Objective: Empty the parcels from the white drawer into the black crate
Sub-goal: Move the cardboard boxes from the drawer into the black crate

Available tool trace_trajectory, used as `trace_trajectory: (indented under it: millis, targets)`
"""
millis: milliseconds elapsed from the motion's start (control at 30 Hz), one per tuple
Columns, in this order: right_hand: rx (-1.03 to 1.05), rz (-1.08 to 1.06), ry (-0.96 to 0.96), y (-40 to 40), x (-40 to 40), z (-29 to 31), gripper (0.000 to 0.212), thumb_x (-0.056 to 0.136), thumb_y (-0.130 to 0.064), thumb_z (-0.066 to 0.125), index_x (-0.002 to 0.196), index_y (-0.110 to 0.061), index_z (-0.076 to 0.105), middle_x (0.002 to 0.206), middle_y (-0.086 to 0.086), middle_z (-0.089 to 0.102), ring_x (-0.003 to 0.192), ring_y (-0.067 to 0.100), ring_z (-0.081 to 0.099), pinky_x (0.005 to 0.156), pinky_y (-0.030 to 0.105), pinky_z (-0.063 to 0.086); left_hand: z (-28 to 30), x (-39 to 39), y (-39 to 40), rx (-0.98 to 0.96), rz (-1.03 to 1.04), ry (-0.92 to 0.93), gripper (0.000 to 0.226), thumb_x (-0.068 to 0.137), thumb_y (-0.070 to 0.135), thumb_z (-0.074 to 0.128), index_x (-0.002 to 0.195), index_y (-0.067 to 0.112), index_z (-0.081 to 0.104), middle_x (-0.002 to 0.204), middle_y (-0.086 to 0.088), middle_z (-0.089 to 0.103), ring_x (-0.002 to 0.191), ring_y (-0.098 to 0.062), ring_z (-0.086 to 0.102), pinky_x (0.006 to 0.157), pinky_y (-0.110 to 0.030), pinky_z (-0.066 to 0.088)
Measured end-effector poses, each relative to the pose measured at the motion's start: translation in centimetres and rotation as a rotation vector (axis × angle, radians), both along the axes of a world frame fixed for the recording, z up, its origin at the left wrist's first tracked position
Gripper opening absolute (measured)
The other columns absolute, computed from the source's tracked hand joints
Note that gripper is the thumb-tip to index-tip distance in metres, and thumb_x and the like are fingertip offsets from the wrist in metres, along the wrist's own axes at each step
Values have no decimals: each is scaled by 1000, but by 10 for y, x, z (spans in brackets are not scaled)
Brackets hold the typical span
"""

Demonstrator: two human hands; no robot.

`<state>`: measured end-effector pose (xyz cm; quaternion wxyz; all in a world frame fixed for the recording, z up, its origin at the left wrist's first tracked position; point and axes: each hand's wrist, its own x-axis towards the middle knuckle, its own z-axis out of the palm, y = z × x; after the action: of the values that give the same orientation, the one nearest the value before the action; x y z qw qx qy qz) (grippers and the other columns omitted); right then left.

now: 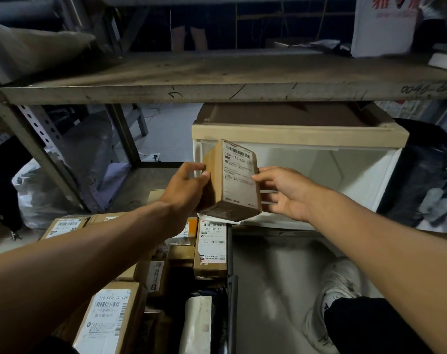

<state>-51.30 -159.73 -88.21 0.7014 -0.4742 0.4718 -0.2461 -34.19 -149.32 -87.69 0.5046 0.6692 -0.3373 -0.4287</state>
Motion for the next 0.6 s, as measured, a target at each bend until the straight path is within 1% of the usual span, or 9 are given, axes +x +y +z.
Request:
trace_trajectory:
  millis: [67, 133, 200, 233, 333, 400, 500, 567, 600]
  targets:
    - [-5, -4, -9, 0, 0, -1, 13, 95, -7, 60, 102, -18, 63, 93, 8, 71, 93, 26, 69, 71, 39, 58, 0, 0, 1, 28, -19, 1, 34, 104, 39, 45, 134, 22, 43, 121, -18, 62, 106, -30, 64, 76, -36, 55]
    - [-9, 5, -24, 1, 0, 0, 15, 95, -6, 60, 100, -20, 62, 89, 6, 71, 89, 25, 69, 70, 38, 58, -1, 1, 2, 63, -73, 4, 45, 98, 50, 51, 133, 23, 42, 119, -16, 63, 107, -30, 64, 88, -45, 55]
    - [-17, 27, -38, 1, 0, 1, 16, 94, -8, 61, 101, -23, 63, 89, 6, 71, 87, 24, 68, 71, 37, 57, -1, 2, 4, 100, -127, 12, 56, 93, 54, 58, 136, 23, 41, 118, -12, 64, 106, -28, 66, 86, -45, 56]
    - [-24, 39, -39, 1, 0, 2, 16, 93, -10, 63, 103, -23, 64, 92, 6, 71, 89, 25, 68, 74, 39, 57, 0, 1, 5, 110, -137, 22, 57, 91, 52, 61, 136, 24, 41, 118, -10, 65, 104, -27, 67, 84, -44, 56]
    - [-50, 55, -17, 1, 0, 3, 21, 92, -19, 66, 112, -23, 65, 106, 10, 73, 103, 30, 67, 93, 48, 53, 0, -1, 6, 125, -137, 51, 52, 93, 44, 62, 135, 23, 42, 116, -9, 65, 100, -25, 68, 78, -40, 58]
    - [-51, 73, -7, 3, 1, 5, 27, 92, -25, 66, 118, -20, 64, 111, 11, 73, 106, 32, 69, 97, 49, 52, 2, -3, 7, 128, -175, 56, 46, 94, 43, 59, 134, 24, 45, 118, -10, 65, 102, -25, 67, 72, -36, 56]
    - [-12, 66, -26, 3, 1, 6, 33, 92, -33, 66, 120, -15, 66, 112, 13, 73, 103, 31, 71, 84, 42, 57, 5, -4, 7, 125, -258, 38, 38, 95, 43, 55, 129, 24, 53, 116, -9, 68, 103, -24, 65, 73, -33, 53]
    - [26, 54, -22, 0, -1, 7, 31, 87, -39, 70, 110, -18, 67, 108, 13, 71, 103, 32, 70, 77, 40, 59, 8, -3, 7, 122, -281, 41, 37, 95, 44, 53, 125, 22, 57, 109, -7, 72, 99, -22, 66, 77, -31, 52]
    - [44, 53, -17, 0, -2, 9, 29, 85, -41, 71, 103, -20, 66, 105, 12, 69, 98, 30, 69, 76, 39, 59, 9, -3, 7, 123, -284, 49, 38, 95, 45, 53, 124, 21, 58, 105, -6, 73, 95, -20, 66, 76, -29, 52]
